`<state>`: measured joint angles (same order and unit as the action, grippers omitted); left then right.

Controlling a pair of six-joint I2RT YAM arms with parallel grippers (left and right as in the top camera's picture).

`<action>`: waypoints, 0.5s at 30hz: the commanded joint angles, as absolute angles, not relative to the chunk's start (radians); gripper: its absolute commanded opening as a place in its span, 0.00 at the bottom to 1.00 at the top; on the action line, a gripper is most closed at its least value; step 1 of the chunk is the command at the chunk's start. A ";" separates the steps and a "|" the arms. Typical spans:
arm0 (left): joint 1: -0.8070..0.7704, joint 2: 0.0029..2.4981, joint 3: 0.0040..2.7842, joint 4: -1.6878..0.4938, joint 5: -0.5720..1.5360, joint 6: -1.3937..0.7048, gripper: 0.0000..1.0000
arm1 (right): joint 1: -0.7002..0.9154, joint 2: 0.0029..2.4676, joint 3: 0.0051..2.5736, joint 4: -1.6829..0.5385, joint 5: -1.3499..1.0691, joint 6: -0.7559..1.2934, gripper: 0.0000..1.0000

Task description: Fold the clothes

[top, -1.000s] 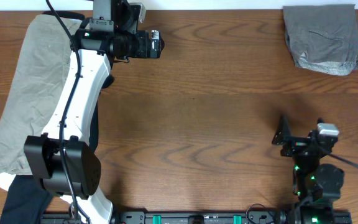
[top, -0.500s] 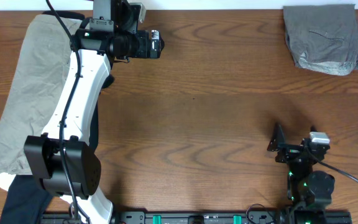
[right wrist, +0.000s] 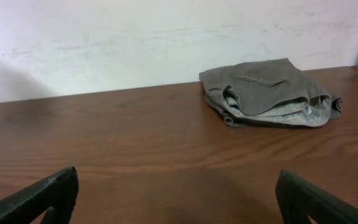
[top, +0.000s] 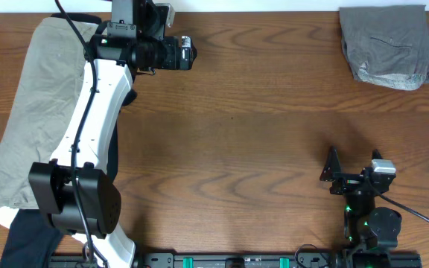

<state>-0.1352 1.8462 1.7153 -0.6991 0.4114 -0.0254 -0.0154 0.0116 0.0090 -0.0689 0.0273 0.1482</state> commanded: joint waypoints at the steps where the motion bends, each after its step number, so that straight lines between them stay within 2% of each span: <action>1: -0.135 1.862 1.732 -0.699 0.406 -0.019 0.98 | 0.003 0.006 0.006 -0.071 0.037 0.152 0.99; 15: -0.135 1.862 1.732 -0.719 0.406 -0.019 0.98 | 0.003 0.006 0.006 -0.071 0.037 0.152 0.99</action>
